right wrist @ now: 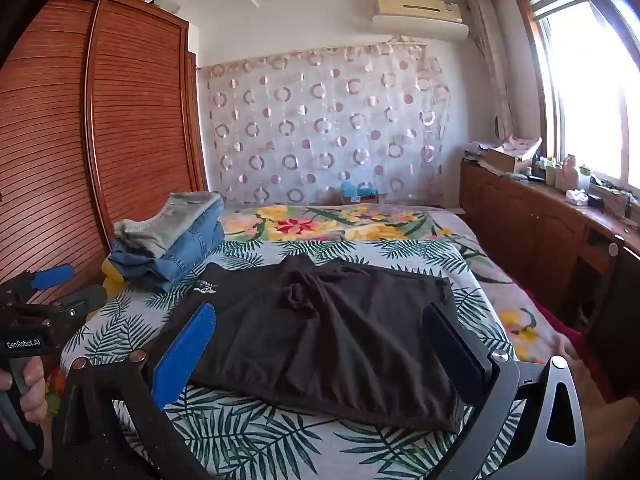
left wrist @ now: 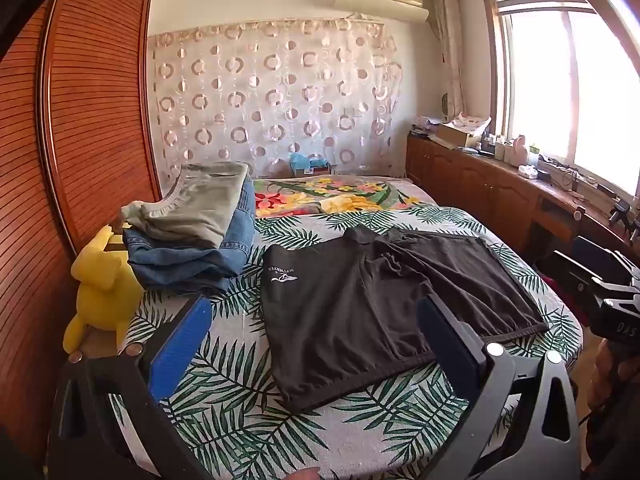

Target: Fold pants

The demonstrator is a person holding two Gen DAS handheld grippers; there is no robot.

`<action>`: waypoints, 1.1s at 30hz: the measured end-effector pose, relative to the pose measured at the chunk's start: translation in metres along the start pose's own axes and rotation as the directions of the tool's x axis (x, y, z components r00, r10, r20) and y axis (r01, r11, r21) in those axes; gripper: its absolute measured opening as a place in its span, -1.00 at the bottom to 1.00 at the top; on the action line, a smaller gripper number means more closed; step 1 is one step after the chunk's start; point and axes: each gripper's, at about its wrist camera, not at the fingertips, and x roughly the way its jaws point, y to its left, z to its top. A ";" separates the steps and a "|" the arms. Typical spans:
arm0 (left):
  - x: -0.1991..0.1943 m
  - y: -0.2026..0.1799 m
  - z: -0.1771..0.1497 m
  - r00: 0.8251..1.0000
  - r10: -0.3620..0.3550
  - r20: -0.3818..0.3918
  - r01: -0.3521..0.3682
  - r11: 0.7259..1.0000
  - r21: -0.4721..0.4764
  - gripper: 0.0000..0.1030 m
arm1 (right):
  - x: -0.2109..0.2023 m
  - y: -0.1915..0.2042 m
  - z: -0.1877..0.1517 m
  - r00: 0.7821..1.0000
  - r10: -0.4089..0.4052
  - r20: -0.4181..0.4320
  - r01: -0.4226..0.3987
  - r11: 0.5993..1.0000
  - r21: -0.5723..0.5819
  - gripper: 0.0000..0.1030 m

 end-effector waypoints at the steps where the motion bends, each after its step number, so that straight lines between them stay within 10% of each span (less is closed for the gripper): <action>1: 0.000 0.000 0.000 1.000 0.000 -0.001 0.000 1.000 0.000 1.00 | 0.000 0.000 0.000 1.000 -0.001 -0.001 0.001 1.000 0.001 1.00; 33: 0.002 -0.002 0.001 1.000 -0.004 -0.012 0.004 1.000 -0.009 1.00 | -0.001 0.002 -0.001 1.000 0.004 0.005 -0.004 1.000 -0.004 1.00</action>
